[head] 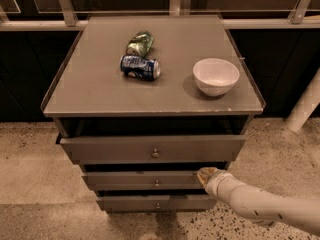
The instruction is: Open middle drawer
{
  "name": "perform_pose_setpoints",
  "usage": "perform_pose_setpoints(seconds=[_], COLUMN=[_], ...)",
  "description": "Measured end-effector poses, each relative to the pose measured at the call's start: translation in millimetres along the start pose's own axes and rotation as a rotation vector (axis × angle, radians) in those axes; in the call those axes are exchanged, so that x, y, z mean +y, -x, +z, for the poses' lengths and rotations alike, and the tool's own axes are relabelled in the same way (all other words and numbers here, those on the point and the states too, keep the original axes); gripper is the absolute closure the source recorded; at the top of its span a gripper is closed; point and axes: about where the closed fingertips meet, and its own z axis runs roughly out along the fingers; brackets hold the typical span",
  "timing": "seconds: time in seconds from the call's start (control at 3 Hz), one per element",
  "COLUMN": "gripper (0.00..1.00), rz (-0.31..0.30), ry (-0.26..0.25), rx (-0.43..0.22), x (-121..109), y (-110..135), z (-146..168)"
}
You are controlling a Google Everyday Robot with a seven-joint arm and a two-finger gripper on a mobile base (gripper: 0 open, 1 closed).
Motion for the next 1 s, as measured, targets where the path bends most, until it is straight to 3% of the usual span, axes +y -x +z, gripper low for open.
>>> perform_pose_setpoints(seconds=[1.0], gripper=[1.0], rz=[0.118], ry=[-0.104], rx=[-0.033], x=[-34.5], y=[-18.7], z=[23.9])
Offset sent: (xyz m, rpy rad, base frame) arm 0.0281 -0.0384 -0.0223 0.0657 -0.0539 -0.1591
